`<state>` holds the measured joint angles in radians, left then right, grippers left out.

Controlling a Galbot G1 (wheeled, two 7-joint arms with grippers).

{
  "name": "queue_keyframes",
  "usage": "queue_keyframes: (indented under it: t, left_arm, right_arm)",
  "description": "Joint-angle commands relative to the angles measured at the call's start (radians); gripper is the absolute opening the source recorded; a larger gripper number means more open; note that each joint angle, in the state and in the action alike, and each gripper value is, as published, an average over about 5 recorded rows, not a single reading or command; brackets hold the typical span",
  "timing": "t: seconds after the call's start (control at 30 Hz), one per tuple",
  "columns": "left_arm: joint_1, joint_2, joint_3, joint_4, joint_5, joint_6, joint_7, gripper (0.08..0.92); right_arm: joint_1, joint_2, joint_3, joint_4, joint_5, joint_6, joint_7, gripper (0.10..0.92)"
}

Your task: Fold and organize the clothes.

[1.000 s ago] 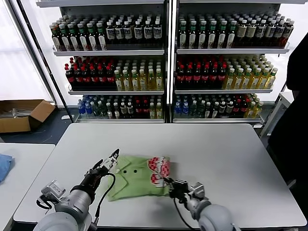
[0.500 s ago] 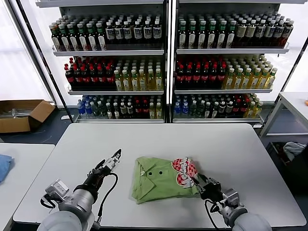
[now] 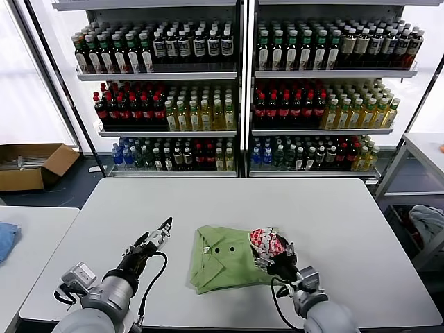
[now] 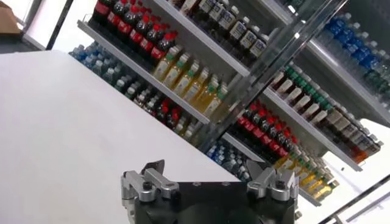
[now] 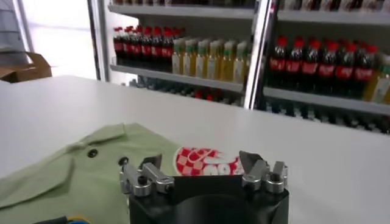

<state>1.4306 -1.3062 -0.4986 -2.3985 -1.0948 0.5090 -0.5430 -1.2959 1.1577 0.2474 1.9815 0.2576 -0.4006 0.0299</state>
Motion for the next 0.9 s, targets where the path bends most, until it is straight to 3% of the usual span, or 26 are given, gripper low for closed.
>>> queue_keyframes:
  t: [0.03, 0.4, 0.7, 0.9]
  left_arm:
    - [0.019, -0.004, 0.003, 0.013, 0.028, -0.005, 0.024, 0.823]
    - [-0.002, -0.007, 0.021, 0.04, 0.061, -0.007, 0.05, 0.823]
    - [0.021, -0.006, 0.015, 0.048, 0.082, -0.009, 0.067, 0.823]
    - [0.035, -0.01, 0.019, 0.062, 0.129, -0.024, 0.092, 0.823]
  right_arm:
    - [0.078, 0.078, -0.069, -0.173, 0.006, -0.081, 0.105, 0.812]
    - [0.135, 0.084, -0.064, 0.011, 0.056, 0.028, 0.07, 0.823]
    - [0.224, 0.21, -0.128, -0.29, 0.001, -0.083, 0.139, 0.823]
    - [0.191, 0.173, -0.12, -0.228, 0.019, -0.055, 0.126, 0.823]
